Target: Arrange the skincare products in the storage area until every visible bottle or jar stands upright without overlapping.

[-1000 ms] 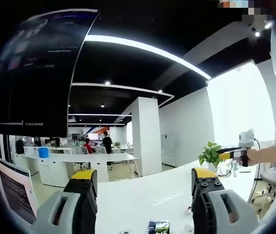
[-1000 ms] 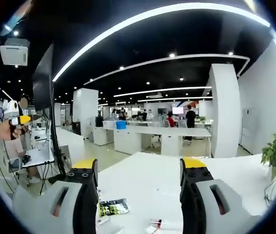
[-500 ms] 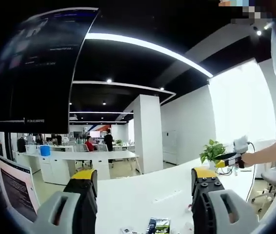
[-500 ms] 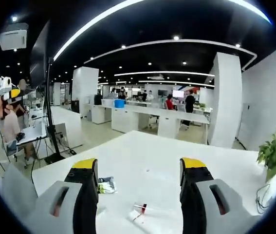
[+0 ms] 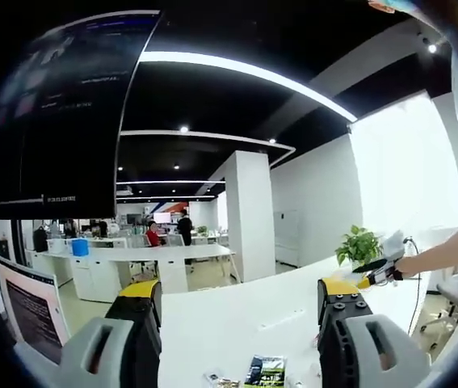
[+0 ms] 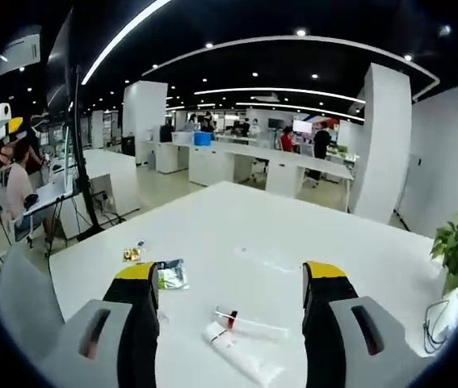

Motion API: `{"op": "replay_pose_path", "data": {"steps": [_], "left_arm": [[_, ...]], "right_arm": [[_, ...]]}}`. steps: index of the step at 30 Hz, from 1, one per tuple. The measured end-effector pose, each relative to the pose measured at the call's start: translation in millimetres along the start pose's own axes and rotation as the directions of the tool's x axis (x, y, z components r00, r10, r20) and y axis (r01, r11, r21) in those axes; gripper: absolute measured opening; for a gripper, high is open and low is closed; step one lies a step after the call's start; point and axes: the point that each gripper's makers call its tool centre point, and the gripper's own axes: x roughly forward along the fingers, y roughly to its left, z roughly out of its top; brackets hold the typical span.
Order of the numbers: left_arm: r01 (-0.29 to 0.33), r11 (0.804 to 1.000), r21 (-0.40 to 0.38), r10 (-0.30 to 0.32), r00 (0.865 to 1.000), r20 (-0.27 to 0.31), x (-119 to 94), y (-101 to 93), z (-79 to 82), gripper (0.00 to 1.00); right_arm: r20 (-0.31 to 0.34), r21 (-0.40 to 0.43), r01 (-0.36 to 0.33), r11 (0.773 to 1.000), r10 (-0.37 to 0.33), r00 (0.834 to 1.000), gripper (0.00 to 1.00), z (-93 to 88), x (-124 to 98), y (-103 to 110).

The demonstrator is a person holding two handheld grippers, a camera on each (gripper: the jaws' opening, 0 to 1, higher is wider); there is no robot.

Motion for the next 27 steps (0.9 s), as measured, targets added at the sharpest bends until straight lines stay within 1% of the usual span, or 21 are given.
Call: {"op": "replay_pose_path", "data": {"steps": [2, 5, 7, 11, 14, 17, 20, 23, 24, 27], "left_arm": [[-0.003, 1.0, -0.001, 0.003, 1.0, -0.008, 0, -0.2, -1.6, 0.82], [-0.005, 1.0, -0.002, 0.005, 1.0, -0.018, -1, -0.9, -3.7, 0.82], [-0.006, 1.0, 0.002, 0.006, 1.0, -0.026, -2, -1.1, -4.7, 0.82], [-0.017, 1.0, 0.001, 0.017, 1.0, -0.025, -4, -0.1, -4.2, 0.82], [-0.022, 1.0, 0.0, 0.022, 0.999, -0.028, -6, -1.1, -5.7, 0.82], [-0.029, 1.0, -0.005, 0.029, 0.999, -0.042, -9, -1.1, -13.3, 0.82], [-0.036, 0.999, -0.023, 0.035, 0.998, -0.052, -10, -0.7, -22.4, 0.82], [-0.038, 0.999, -0.025, 0.036, 0.997, -0.074, -10, -2.3, -35.4, 0.82], [-0.035, 0.999, -0.027, 0.032, 0.996, -0.081, -9, -2.3, -41.4, 0.82], [-0.022, 0.999, -0.03, 0.019, 0.995, -0.099, -7, -9.1, -51.9, 0.82]], "right_arm": [[-0.034, 0.004, -0.01, 1.0, 0.01, 0.999, 0.7, -9.1, 3, -2], [-0.09, -0.011, -0.017, 1.0, 0.016, 0.996, 0.69, -23.2, 9, -8], [-0.122, 0.003, -0.027, 1.0, 0.027, 0.992, 0.69, -32.9, 13, -11], [-0.201, 0.005, -0.049, 0.999, 0.049, 0.978, 0.7, -57.2, 19, -14], [-0.244, 0.003, -0.059, 0.998, 0.058, 0.968, 0.69, -72.4, 22, -15], [-0.305, -0.007, -0.075, 0.997, 0.069, 0.95, 0.69, -92.9, 24, -14], [-0.337, -0.007, -0.087, 0.996, 0.08, 0.938, 0.68, -105.0, 28, -15], [-0.359, -0.009, -0.101, 0.995, 0.091, 0.929, 0.68, -114.4, 32, -14], [-0.375, -0.014, -0.107, 0.994, 0.094, 0.922, 0.68, -120.6, 34, -15], [-0.401, -0.011, -0.11, 0.994, 0.096, 0.911, 0.67, -131.3, 34, -16]]}}
